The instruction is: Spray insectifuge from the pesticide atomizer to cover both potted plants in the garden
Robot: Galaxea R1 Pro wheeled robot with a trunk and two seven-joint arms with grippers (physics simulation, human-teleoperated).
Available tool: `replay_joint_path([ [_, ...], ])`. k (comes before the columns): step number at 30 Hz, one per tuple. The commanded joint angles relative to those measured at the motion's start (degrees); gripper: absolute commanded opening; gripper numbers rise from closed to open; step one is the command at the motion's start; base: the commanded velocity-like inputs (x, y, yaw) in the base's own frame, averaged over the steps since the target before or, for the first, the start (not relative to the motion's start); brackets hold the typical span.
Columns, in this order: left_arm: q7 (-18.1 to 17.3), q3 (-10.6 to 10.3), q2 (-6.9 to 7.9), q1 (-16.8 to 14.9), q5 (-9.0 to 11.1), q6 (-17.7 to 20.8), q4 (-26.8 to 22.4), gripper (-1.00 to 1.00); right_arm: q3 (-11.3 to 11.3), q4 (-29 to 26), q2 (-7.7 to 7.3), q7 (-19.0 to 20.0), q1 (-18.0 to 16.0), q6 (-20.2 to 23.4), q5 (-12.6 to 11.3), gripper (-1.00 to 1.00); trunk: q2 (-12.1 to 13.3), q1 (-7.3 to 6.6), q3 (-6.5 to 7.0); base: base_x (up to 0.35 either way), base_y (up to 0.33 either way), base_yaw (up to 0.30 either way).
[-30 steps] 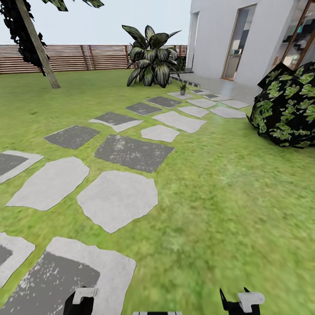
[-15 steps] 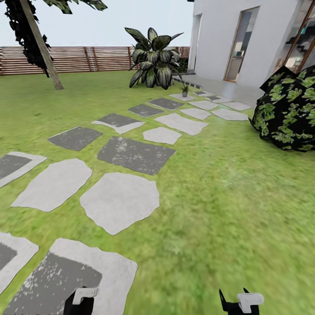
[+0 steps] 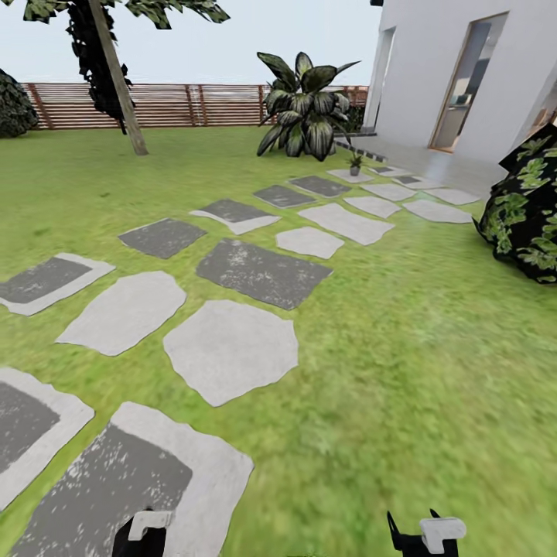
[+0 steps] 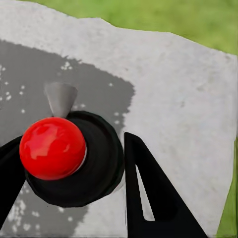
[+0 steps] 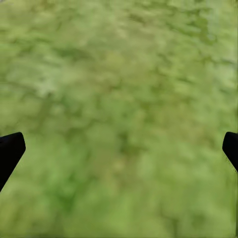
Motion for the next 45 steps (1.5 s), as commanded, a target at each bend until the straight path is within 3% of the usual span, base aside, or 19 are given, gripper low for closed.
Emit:
replay_joint_path([
  [1, 0.02, -0.07, 0.01, -0.04, 0.02, -0.20, 0.06, -1.00, 0.01, 0.04, -0.01, -0.02, -0.02, -0.17, 0.00, 1.00, -0.02, -0.02, 0.00, -0.105, -0.228, 0.248],
  [19, -0.06, -0.08, 0.01, -0.02, 0.02, -0.16, 0.06, -1.00, 0.10, 0.13, 0.60, 0.26, -0.02, -0.08, 0.11, 1.00, -0.02, -0.02, 0.58, -0.211, -0.186, 0.262],
  [36, -0.07, -0.07, 0.01, -0.02, 0.02, -0.11, 0.06, -1.00, 0.18, 0.91, 0.84, 0.28, -0.02, -0.08, 0.18, 1.00, -0.02, -0.02, 1.10, -0.306, -0.009, 0.267],
  [45, -0.07, -0.07, 0.01, -0.04, 0.02, -0.11, 0.06, -1.00, 0.19, 0.92, 0.85, 0.28, -0.02, -0.08, 0.18, 1.00, -0.02, -0.02, 1.37, -0.047, 0.000, 0.267],
])
